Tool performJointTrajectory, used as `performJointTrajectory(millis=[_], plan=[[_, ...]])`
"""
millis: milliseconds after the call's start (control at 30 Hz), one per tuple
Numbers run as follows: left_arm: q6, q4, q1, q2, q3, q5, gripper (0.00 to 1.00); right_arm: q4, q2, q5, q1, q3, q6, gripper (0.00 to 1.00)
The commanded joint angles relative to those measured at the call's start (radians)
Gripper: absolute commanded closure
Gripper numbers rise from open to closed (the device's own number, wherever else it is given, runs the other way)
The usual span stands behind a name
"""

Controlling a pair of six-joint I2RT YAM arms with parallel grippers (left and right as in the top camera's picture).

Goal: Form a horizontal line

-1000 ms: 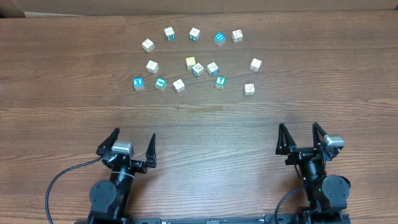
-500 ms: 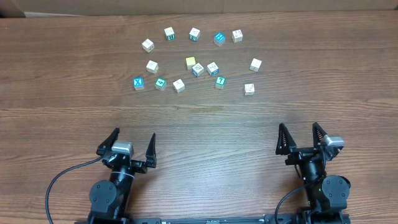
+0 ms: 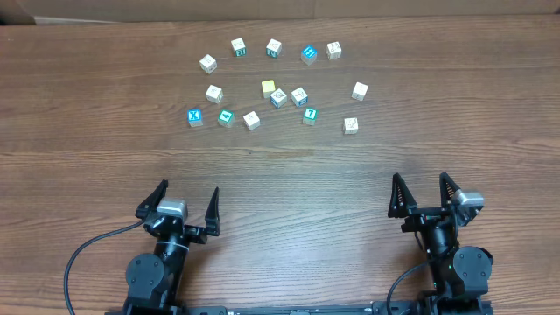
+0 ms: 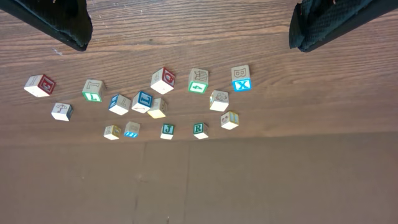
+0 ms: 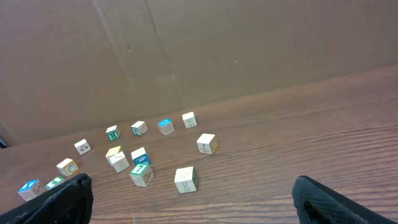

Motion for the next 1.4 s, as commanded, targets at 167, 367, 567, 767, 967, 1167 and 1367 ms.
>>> performJointTrajectory(millis=[167, 367, 567, 767, 967, 1167, 1367], plan=[[0.022, -0.002, -0.005, -0.011, -0.004, -0.010, 0.01, 0.005, -0.011, -0.002, -0.004, -0.010, -0.001, 0.00], [0.022, -0.002, -0.005, -0.011, -0.004, -0.010, 0.00, 0.005, -0.011, -0.002, -0.004, -0.010, -0.001, 0.00], [0.022, -0.002, -0.005, -0.011, -0.004, -0.010, 0.01, 0.005, -0.011, -0.002, -0.004, -0.010, -0.001, 0.00], [0.022, -0.002, -0.005, -0.011, -0.004, -0.010, 0.00, 0.005, -0.011, -0.002, -0.004, -0.010, -0.001, 0.00], [0.022, -0.002, -0.005, -0.011, -0.004, -0.010, 0.00, 0.005, -0.011, -0.002, -0.004, -0.010, -0.001, 0.00], [0.022, -0.002, -0.005, -0.011, -0.004, -0.010, 0.00, 0.005, -0.011, -0.002, -0.004, -0.010, -0.001, 0.00], [0.023, -0.001, -0.005, -0.011, -0.004, -0.010, 0.00, 0.005, -0.011, -0.002, -0.004, -0.010, -0.001, 0.00]])
